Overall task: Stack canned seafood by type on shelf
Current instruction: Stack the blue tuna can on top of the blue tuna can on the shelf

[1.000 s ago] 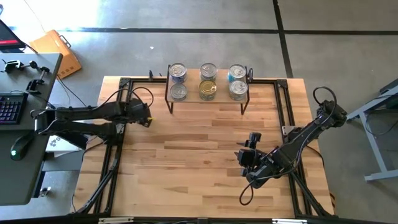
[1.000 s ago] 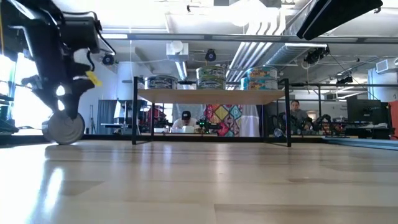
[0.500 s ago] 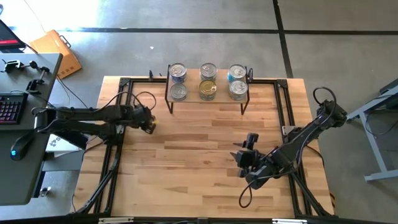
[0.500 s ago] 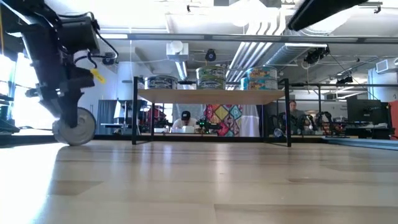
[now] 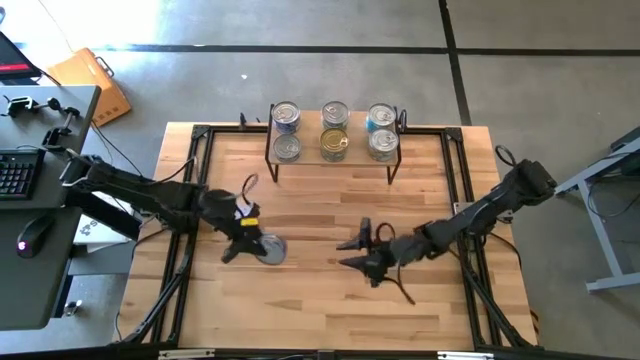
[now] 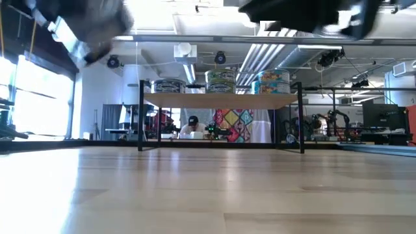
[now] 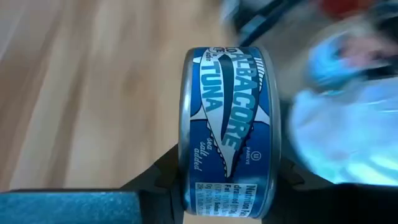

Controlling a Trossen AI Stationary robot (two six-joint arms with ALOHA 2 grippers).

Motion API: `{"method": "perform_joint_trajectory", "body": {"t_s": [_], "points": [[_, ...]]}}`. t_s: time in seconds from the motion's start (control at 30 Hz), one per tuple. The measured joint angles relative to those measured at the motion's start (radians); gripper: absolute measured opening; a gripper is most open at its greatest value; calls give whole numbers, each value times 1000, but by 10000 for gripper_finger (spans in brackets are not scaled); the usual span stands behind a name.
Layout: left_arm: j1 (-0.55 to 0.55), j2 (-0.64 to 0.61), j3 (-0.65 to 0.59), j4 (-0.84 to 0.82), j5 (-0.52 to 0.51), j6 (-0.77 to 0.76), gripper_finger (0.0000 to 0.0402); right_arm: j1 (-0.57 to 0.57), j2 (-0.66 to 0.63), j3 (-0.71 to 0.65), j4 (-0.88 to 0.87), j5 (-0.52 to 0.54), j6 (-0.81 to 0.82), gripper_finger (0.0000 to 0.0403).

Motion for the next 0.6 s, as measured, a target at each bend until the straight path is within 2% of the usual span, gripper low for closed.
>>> {"method": "perform_joint_trajectory", "body": {"t_s": [0.13,0.3,0.47,0.6], "points": [[-14,0,0,297,103,171,118,-38,0,45,132,-116,-383,186],[22,25,0,526,278,215,118,-70,0,203,75,-80,-572,191],[96,84,0,604,307,127,118,-86,0,337,-137,-118,-694,234],[139,143,-1,621,302,80,118,-106,7,366,-227,-128,-854,278]]}}
